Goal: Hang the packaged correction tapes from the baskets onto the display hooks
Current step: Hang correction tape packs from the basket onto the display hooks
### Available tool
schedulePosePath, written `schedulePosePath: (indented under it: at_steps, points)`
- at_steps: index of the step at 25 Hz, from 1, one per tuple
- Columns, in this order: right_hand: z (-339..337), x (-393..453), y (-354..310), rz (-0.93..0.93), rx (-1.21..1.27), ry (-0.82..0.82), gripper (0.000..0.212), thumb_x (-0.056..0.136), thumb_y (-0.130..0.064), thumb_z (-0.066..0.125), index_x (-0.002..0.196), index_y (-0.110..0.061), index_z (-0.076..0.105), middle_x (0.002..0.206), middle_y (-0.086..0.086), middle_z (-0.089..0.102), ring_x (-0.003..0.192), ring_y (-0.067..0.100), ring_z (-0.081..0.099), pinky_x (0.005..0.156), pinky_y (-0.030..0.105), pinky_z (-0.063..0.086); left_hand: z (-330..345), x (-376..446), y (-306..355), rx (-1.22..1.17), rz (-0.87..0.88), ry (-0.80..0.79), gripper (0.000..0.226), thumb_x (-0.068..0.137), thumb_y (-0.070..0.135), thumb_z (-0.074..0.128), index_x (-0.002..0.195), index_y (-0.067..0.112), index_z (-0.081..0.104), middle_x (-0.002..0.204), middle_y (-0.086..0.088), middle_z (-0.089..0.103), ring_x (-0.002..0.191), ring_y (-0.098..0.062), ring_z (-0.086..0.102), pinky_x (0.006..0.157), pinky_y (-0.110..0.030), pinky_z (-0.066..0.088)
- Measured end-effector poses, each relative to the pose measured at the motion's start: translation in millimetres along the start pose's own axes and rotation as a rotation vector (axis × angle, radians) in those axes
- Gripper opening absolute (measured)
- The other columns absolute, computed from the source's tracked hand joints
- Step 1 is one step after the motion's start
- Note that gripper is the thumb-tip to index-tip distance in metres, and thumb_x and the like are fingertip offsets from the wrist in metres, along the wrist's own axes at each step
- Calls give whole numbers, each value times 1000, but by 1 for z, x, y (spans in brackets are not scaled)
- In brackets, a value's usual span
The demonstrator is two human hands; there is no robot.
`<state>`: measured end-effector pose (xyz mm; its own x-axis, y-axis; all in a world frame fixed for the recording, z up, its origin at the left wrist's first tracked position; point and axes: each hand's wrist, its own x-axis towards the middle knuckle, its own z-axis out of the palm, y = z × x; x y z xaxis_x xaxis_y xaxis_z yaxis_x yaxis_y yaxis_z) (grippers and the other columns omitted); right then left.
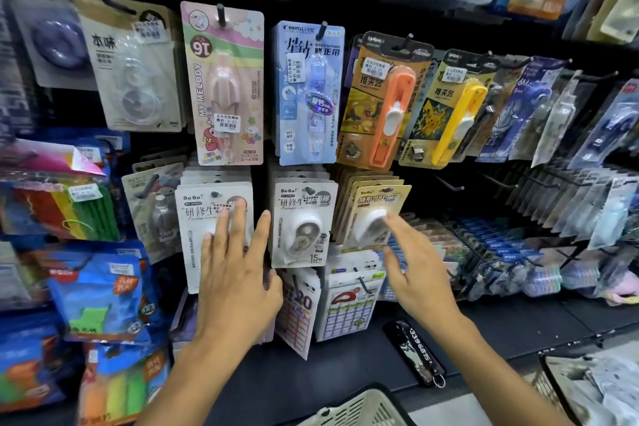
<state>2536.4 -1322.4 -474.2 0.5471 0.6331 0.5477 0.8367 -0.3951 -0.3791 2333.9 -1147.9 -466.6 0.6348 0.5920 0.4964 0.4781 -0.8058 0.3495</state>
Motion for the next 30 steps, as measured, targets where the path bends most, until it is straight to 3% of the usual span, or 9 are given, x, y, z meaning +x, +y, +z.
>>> schedulePosePath:
  at_steps: [4,11,15,17,19,21,26,28,30]
  points:
    - [17,35,6,-23,-206,-301,59,104,-28,49,158,-14,30,171,-5,-5,156,15,10,122,40,27,-1,2,-3,-1,3,-32,88,95,31,55,160,30,-4,163,2,-31,151,-17,-31,119,-33,-22]
    - [45,104,-7,66,-202,-390,68,96,-17,53,158,-20,26,170,0,9,149,33,26,111,51,40,2,-2,-18,22,80,-47,84,95,30,55,161,29,3,164,3,-30,152,-16,-29,121,-33,-19]
    - [66,57,-8,119,-81,-240,60,97,-16,54,154,-16,37,170,5,11,150,31,24,113,45,38,11,-20,-17,-12,115,101,67,85,14,67,149,13,48,166,-15,27,156,-32,18,127,-45,11]
    - [83,-15,-12,165,110,-141,50,96,-11,53,146,-14,50,166,6,27,146,26,34,110,40,39,28,-46,-13,-35,190,69,47,80,11,64,126,10,66,142,-16,58,133,-37,51,110,-50,41]
    - [107,-98,-9,191,204,-84,41,90,-6,50,128,-9,64,146,10,54,130,28,53,105,39,44,56,-80,-14,-96,215,-241,35,83,15,58,116,14,69,121,-9,67,111,-33,61,90,-43,49]
    - [131,-179,-1,303,217,-188,34,87,-5,51,117,-9,68,123,8,68,107,29,65,93,38,51,88,-123,-27,-143,107,-745,30,90,22,60,120,22,66,121,-3,69,110,-28,62,88,-37,49]
    - [172,-302,40,577,85,-1261,43,95,-17,65,137,-14,58,140,7,59,122,27,61,94,29,48,147,-256,-93,214,-74,-1654,51,95,26,61,144,24,50,148,-5,52,128,-27,55,104,-36,47]
    - [182,-323,49,547,26,-1469,57,91,-17,69,145,-20,51,143,7,56,118,25,64,88,29,52,163,-279,-106,287,-88,-1757,56,92,27,62,146,26,48,151,-3,49,130,-25,53,107,-37,46]
    - [197,-330,52,492,22,-1521,67,87,-14,72,148,-22,46,145,9,55,111,28,67,78,29,54,178,-278,-105,168,-184,-1642,53,94,30,61,145,29,48,149,-3,52,128,-24,55,100,-30,46]
